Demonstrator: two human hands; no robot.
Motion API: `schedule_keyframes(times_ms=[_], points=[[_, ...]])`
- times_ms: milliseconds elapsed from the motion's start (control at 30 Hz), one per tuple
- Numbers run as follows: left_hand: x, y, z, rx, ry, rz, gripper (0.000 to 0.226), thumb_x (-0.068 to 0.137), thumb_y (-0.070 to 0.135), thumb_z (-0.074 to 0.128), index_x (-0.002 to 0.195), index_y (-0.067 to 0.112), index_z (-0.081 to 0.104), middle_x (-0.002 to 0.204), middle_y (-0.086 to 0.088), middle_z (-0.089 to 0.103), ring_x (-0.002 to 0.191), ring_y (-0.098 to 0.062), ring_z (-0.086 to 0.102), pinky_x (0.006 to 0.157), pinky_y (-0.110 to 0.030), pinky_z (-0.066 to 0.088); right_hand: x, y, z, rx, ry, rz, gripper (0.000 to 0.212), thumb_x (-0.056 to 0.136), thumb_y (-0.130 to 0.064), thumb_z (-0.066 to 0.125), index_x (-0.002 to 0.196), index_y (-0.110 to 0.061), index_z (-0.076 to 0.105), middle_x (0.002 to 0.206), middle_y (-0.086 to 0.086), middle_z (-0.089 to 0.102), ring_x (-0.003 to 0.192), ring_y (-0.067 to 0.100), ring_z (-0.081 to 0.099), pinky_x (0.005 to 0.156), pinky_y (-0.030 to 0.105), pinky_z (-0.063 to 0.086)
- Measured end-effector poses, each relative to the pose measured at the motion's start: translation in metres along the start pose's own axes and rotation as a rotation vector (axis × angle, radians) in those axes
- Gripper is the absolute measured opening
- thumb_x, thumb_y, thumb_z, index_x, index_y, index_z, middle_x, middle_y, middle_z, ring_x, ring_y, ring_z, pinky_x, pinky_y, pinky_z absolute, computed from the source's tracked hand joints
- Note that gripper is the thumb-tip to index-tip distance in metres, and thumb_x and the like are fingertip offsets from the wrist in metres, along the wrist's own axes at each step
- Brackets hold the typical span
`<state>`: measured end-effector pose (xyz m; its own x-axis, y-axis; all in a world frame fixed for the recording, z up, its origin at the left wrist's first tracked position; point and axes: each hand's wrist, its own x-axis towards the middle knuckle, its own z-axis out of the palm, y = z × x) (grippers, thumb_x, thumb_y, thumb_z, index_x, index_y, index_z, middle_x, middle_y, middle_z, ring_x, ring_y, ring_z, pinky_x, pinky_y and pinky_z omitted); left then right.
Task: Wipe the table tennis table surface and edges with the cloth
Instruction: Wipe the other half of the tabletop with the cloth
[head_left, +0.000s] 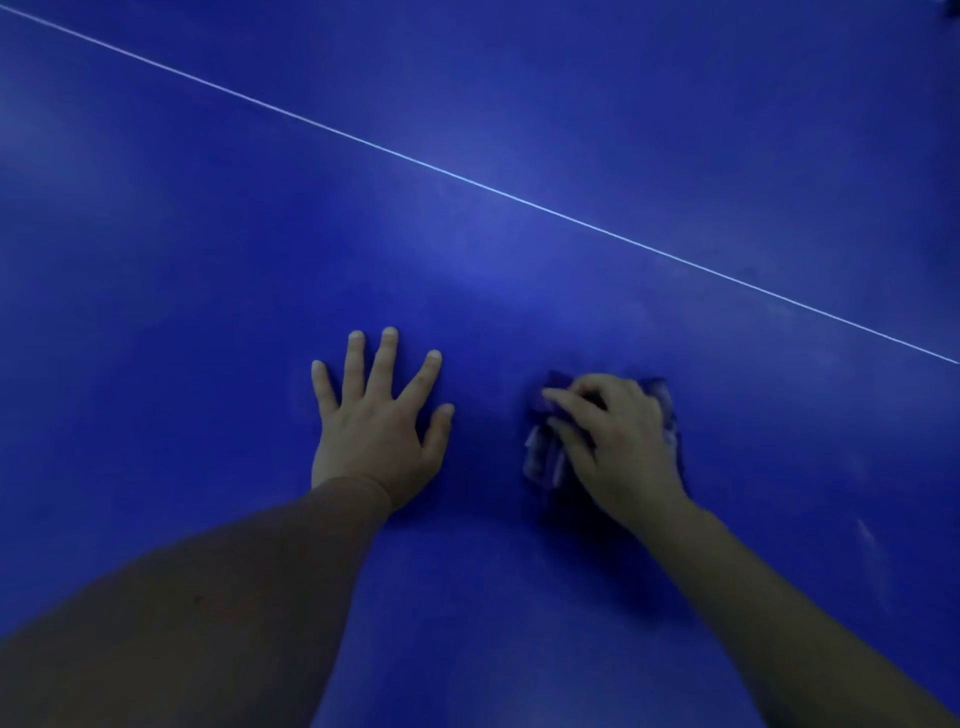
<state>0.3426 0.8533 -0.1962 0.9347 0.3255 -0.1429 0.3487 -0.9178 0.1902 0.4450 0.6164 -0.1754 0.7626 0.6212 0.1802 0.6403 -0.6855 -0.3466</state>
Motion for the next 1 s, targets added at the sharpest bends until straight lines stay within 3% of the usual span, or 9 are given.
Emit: schedule_keyframes(times_ms=[133,200,333,433,500,633,833,933,1000], points=[[-0.002,0.001,-0.001,-0.027,0.013,0.027,0.067,0.094,0.065,0.017,0.155,0.039,0.03,0.168,-0.004,0.015,0.154,-0.035,-0.003,0.12,-0.063,-0.007,0.011,0.011,0.002,-0.125,0.129,0.35,0.031,0.098,-0.032,0.059,0.123,-0.016,0.071,0.115,0.01,0.06,0.104,0.038,0.056,0.084,0.045,0.04],[-0.002,0.002,-0.003,-0.044,0.022,0.04,0.068,0.093,0.063,0.019,0.153,0.037,0.035,0.167,-0.005,0.017,0.155,-0.031,0.001,0.12,-0.062,-0.007,0.02,-0.015,0.01,-0.104,0.113,0.422,0.03,0.096,-0.03,0.062,0.122,-0.018,0.071,0.117,0.011,0.061,0.107,0.038,0.055,0.085,0.046,0.039],[-0.002,0.0,-0.004,-0.098,0.023,0.057,0.061,0.096,0.059,0.029,0.152,0.036,0.04,0.167,-0.005,0.019,0.155,-0.027,0.004,0.121,-0.06,-0.006,-0.055,-0.081,0.017,0.032,0.019,0.034,0.025,0.094,-0.031,0.061,0.114,-0.022,0.071,0.105,0.004,0.061,0.088,0.03,0.057,0.074,0.043,0.044],[-0.002,-0.006,-0.003,-0.156,0.022,0.064,0.054,0.099,0.054,0.039,0.149,0.036,0.045,0.166,-0.006,0.021,0.155,-0.027,0.005,0.121,-0.059,-0.007,-0.121,-0.072,-0.006,0.075,-0.108,-0.15,0.028,0.098,-0.036,0.056,0.118,-0.022,0.071,0.107,0.001,0.061,0.09,0.028,0.058,0.075,0.043,0.045],[-0.002,-0.011,-0.006,-0.194,0.017,0.084,0.051,0.1,0.051,0.043,0.148,0.035,0.047,0.166,-0.007,0.021,0.155,-0.027,0.005,0.121,-0.057,-0.009,-0.121,-0.045,-0.018,-0.006,-0.088,-0.093,0.026,0.096,-0.031,0.062,0.115,-0.019,0.074,0.104,0.006,0.064,0.087,0.033,0.061,0.075,0.045,0.047],[-0.024,-0.013,-0.013,-0.256,-0.032,0.124,0.05,0.101,0.041,0.05,0.149,0.028,0.048,0.166,-0.01,0.02,0.155,-0.028,0.005,0.123,-0.051,-0.008,-0.076,-0.057,-0.001,-0.121,0.071,0.317,0.027,0.093,-0.026,0.068,0.118,-0.016,0.073,0.108,0.01,0.062,0.096,0.037,0.059,0.079,0.045,0.042],[-0.158,-0.012,-0.01,-0.21,0.044,0.256,0.052,0.097,0.035,0.04,0.143,0.017,0.056,0.161,-0.014,0.032,0.15,-0.034,0.026,0.12,-0.06,0.017,-0.152,-0.144,0.017,0.016,-0.015,-0.014,0.028,0.094,-0.036,0.056,0.116,-0.025,0.07,0.105,-0.001,0.059,0.088,0.027,0.056,0.071,0.041,0.043],[-0.226,-0.027,0.003,-0.099,0.023,0.259,0.054,0.098,0.039,0.037,0.146,0.02,0.052,0.162,-0.01,0.032,0.151,-0.032,0.027,0.119,-0.063,0.017,-0.185,-0.133,0.002,0.024,-0.078,-0.119,0.029,0.094,-0.038,0.059,0.116,-0.025,0.073,0.106,-0.001,0.063,0.09,0.027,0.06,0.073,0.042,0.046],[-0.255,-0.036,0.013,-0.016,-0.035,0.22,0.057,0.099,0.044,0.033,0.151,0.024,0.045,0.164,-0.006,0.029,0.153,-0.03,0.022,0.119,-0.064,0.015,-0.172,-0.119,-0.003,-0.019,-0.074,-0.063,0.027,0.093,-0.033,0.064,0.115,-0.021,0.075,0.104,0.003,0.064,0.088,0.031,0.061,0.072,0.045,0.046]])
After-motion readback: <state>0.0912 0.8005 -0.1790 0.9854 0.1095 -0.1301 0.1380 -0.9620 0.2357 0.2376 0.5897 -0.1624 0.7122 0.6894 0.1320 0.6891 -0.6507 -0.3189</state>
